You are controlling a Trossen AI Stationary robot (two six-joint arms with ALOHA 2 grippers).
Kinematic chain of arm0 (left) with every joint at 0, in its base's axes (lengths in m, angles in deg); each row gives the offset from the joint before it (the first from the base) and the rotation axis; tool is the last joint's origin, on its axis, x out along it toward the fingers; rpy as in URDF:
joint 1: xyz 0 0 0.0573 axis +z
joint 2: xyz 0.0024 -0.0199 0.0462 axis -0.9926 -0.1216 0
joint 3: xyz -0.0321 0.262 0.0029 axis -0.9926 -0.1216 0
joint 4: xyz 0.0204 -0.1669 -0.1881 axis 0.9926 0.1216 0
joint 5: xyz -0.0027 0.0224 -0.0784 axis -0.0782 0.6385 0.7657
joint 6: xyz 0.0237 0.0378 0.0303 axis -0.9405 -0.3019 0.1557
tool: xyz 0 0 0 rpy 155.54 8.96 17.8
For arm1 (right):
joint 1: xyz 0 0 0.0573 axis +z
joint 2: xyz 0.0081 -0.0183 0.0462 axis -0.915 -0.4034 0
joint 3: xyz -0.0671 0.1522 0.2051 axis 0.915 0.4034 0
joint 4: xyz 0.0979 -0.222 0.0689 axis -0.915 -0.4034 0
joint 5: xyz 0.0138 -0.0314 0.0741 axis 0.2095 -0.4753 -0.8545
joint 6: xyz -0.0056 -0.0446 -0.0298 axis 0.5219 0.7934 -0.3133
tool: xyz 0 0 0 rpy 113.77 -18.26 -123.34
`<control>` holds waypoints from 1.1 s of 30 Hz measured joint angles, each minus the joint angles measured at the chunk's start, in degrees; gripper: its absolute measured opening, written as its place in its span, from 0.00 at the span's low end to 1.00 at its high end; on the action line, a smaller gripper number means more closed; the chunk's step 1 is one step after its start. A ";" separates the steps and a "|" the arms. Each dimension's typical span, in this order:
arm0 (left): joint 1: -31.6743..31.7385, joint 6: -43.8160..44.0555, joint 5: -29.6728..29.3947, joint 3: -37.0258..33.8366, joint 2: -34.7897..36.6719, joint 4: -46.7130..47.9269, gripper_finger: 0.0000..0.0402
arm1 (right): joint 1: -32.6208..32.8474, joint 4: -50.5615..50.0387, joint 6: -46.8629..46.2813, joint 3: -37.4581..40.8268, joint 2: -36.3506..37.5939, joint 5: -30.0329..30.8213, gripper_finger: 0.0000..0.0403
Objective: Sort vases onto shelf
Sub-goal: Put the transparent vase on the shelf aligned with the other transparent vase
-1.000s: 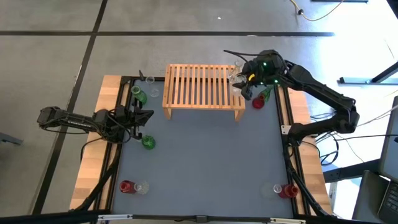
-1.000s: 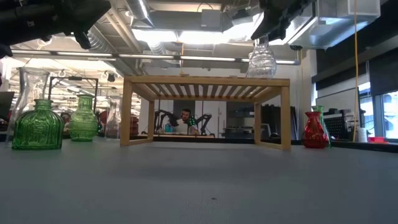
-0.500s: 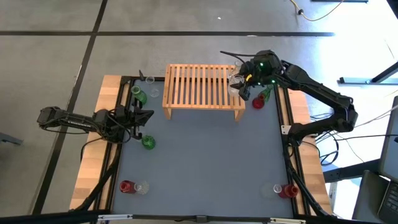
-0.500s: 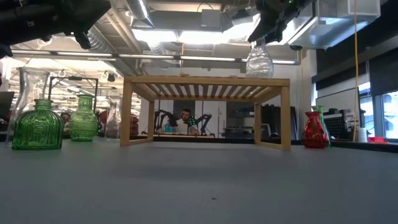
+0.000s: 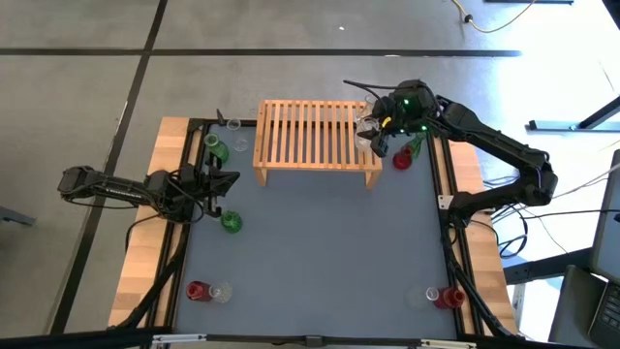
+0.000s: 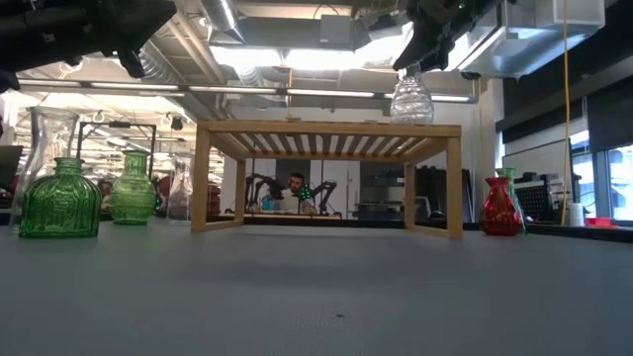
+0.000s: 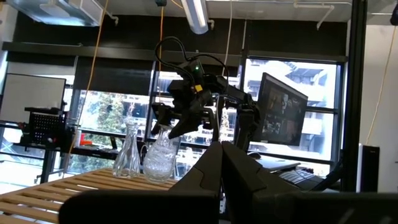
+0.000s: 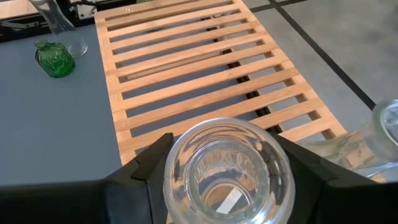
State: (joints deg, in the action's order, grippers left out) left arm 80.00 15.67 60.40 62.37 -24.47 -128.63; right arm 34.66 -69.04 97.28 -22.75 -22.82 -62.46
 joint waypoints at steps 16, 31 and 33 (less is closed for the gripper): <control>0.01 0.04 0.00 0.00 0.01 0.00 0.01 | -0.83 0.43 1.19 0.52 0.44 1.13 0.51; -0.01 0.07 0.00 0.00 0.00 0.00 0.01 | -0.74 0.60 1.56 0.54 0.44 1.33 0.56; 0.01 0.09 0.00 0.00 0.01 0.00 0.01 | -0.74 0.51 1.52 0.59 0.44 1.28 0.60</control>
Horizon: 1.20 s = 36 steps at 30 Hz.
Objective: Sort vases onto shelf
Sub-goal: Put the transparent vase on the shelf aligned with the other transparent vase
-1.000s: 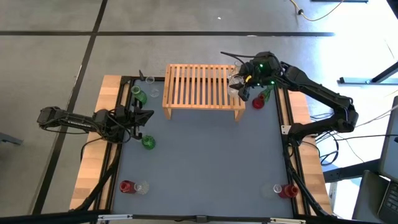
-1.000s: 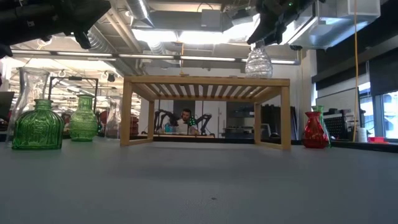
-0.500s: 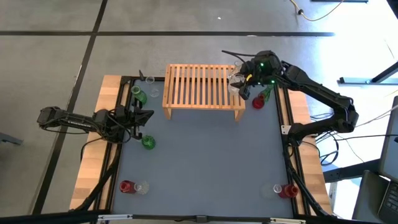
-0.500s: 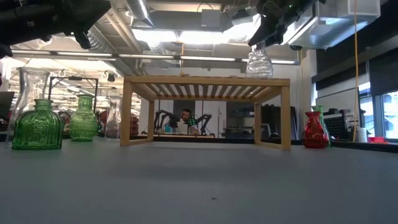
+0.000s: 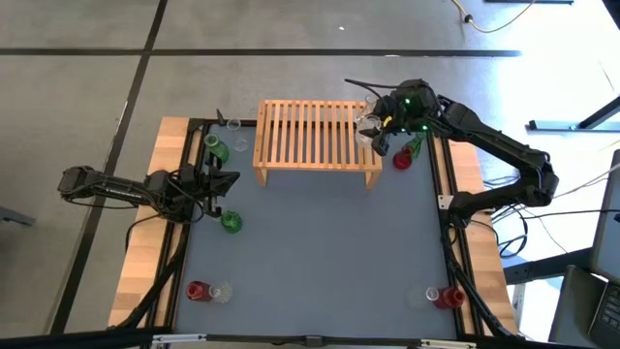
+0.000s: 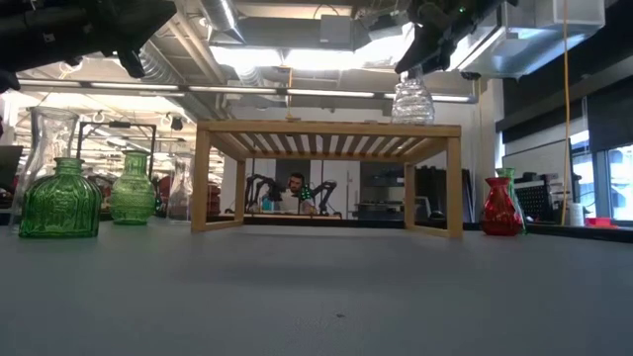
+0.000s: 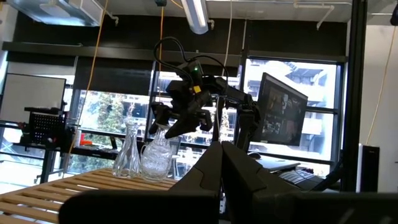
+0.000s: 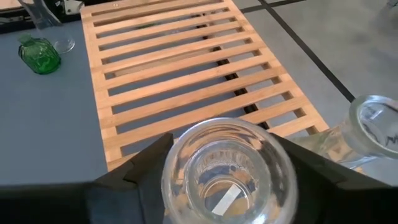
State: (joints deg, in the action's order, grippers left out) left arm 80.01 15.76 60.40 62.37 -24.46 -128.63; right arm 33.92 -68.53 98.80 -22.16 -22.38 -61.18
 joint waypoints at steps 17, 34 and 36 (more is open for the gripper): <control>0.00 0.02 0.00 0.00 0.00 -0.01 0.01 | 0.02 1.61 2.95 0.06 -0.04 2.82 0.71; -0.02 0.02 0.00 0.00 0.00 0.00 0.01 | 0.04 0.27 5.03 -6.48 -0.02 9.32 0.71; -0.01 0.02 0.00 0.00 0.00 0.00 0.01 | 0.04 -1.72 4.10 -8.40 -0.02 8.85 0.71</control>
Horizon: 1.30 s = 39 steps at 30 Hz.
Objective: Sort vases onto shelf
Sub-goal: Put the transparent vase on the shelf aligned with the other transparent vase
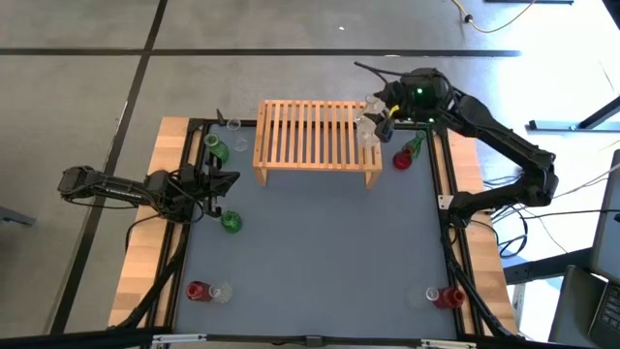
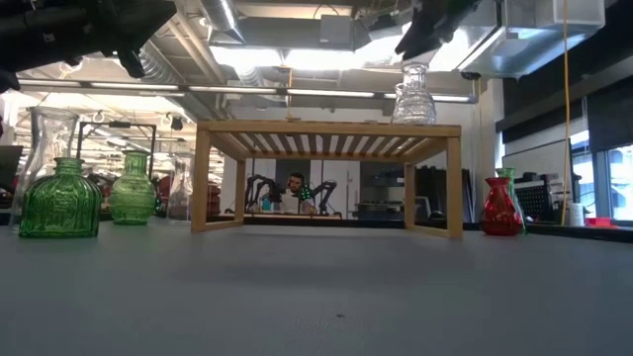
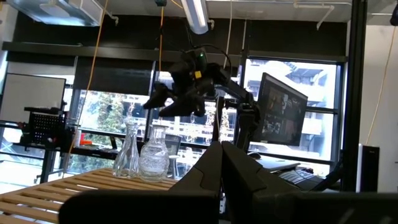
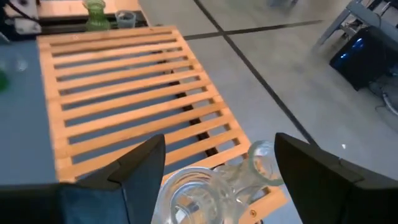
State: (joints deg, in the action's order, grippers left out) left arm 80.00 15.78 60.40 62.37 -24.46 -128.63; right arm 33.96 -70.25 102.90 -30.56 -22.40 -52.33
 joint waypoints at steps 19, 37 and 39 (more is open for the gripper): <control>0.01 -0.02 0.00 0.00 -0.01 -0.02 0.01 | 12.41 -13.20 -12.53 1.90 9.61 -5.82 0.71; 0.00 -0.07 0.00 0.00 0.00 -0.01 0.01 | 25.16 -3.87 -18.18 20.95 15.13 -1.42 0.71; 0.01 -0.04 0.00 0.00 -0.01 -0.01 0.01 | 25.13 -0.98 -18.00 23.34 15.13 -0.69 0.71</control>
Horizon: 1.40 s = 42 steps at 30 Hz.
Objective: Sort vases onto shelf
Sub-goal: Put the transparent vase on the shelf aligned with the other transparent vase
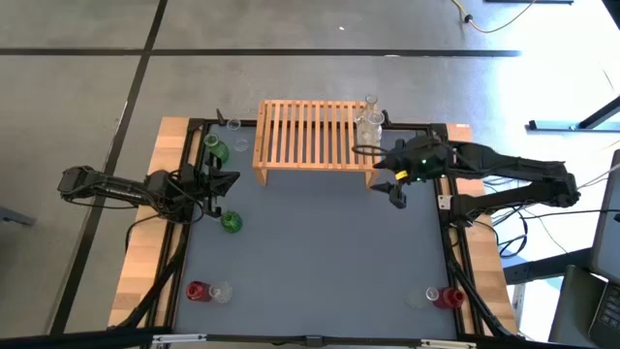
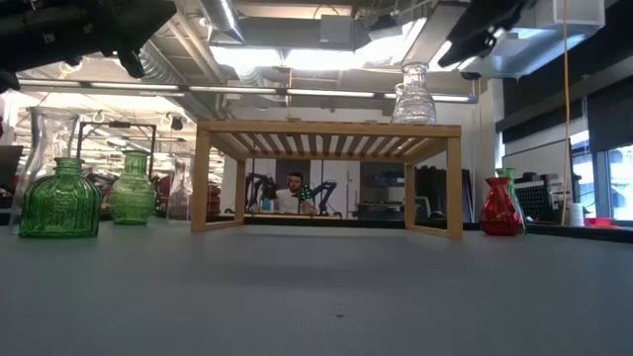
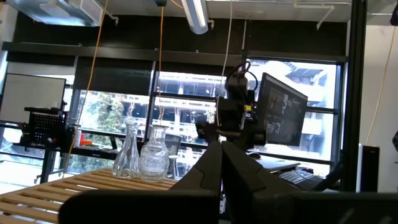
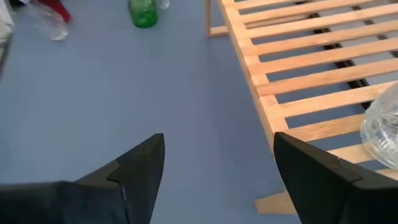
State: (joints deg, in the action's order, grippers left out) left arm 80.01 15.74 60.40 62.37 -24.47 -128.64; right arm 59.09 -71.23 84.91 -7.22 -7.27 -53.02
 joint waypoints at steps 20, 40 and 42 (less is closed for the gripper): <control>0.00 -0.05 0.00 0.00 0.01 0.01 0.01 | -9.03 12.27 9.59 9.01 -0.05 6.56 0.71; -0.01 -0.11 -0.02 0.00 0.01 0.00 0.01 | -12.87 16.61 14.00 9.44 -5.82 5.93 0.71; -0.02 -0.11 0.00 0.00 0.01 0.01 0.01 | -12.85 17.11 14.34 9.44 -5.82 7.36 0.71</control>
State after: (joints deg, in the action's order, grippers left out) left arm 79.99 15.63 60.40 62.37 -24.46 -128.63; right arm 46.24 -54.12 99.24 2.22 -13.09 -45.66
